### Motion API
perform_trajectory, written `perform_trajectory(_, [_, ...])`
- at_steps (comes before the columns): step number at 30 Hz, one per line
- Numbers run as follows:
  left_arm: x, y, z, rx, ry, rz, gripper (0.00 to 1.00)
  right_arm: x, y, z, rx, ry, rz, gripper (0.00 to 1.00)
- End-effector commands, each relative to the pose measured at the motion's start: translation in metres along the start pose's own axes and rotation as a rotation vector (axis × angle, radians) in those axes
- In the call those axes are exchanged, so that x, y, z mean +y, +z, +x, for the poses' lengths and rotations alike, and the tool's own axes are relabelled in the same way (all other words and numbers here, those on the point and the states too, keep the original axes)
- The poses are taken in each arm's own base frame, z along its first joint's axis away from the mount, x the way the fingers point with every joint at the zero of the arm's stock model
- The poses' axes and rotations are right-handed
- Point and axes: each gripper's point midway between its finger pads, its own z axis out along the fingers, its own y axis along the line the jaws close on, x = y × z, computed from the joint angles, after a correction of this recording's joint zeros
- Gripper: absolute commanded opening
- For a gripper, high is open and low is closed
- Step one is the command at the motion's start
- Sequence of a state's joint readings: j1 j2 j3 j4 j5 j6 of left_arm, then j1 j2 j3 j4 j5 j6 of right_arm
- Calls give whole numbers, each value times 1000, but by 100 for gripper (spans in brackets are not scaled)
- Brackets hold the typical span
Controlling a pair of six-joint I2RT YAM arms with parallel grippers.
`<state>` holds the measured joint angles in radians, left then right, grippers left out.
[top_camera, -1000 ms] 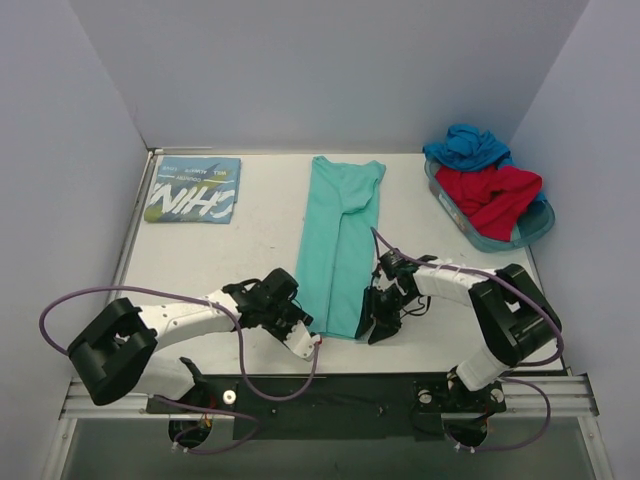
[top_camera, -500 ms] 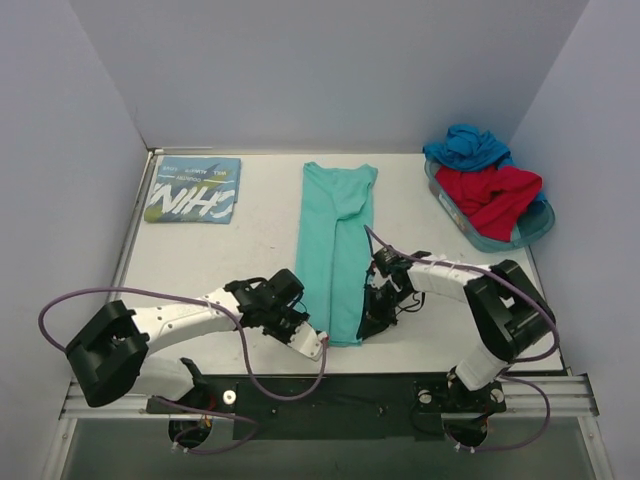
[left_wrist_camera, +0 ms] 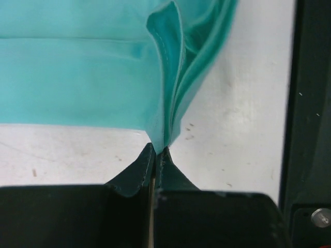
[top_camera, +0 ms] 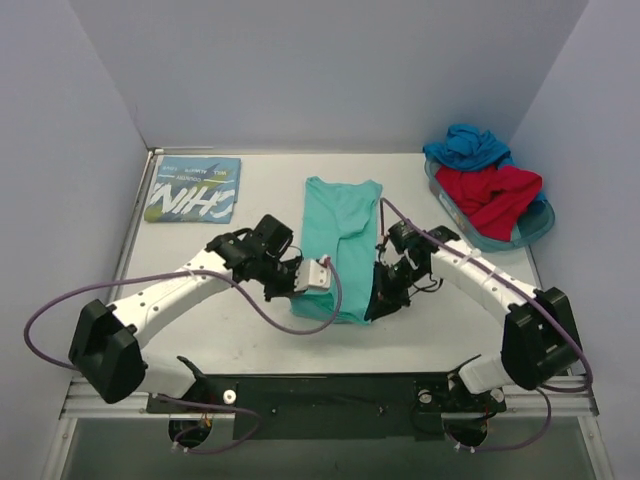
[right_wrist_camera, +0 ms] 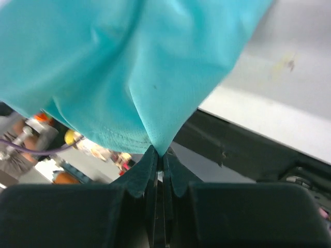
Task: Fold and stack the t-shirts
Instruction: Fold the folded rectangular tshirt in 1/3 of the way
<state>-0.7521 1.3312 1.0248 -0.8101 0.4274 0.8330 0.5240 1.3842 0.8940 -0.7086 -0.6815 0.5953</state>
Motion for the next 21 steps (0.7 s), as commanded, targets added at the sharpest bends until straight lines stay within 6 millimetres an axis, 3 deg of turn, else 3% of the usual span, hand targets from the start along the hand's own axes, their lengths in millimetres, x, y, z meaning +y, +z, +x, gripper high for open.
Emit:
perform_trajectory(1, [46,0,-22,-33,-111,-15,0,7,-28,-52,-62,-23,6,0])
perform_trajectory(2, [66,-8,-29,-48,-120,-50,0,11,-31,-67,-78,-27,5,0])
perform_trajectory(3, [76,3,-20,-17,-155,-38,0,8,-35,-80,-99,-26,6,0])
perform_trajectory(4, [99,-5,-24,-25,-169,-87,0,11,-37,-95,-112,-27,4,0])
perform_trajectory(5, [113,7,-9,22,-208,-90,0,8,-40,-107,-126,-23,4,0])
perform_trajectory(6, [134,0,-11,19,-226,-137,0,9,-43,-124,-145,-20,1,0])
perform_trajectory(7, [147,9,6,60,-267,-140,0,8,-42,-132,-142,-27,0,0])
perform_trajectory(10, [184,8,9,60,-298,-193,0,10,-44,-171,-162,-14,-18,0])
perform_trajectory(16, [217,24,11,54,-304,-225,0,-4,-46,-221,-202,49,-16,0])
perform_trajectory(21, [238,36,12,41,-279,-274,0,-12,-39,-238,-207,87,-19,0])
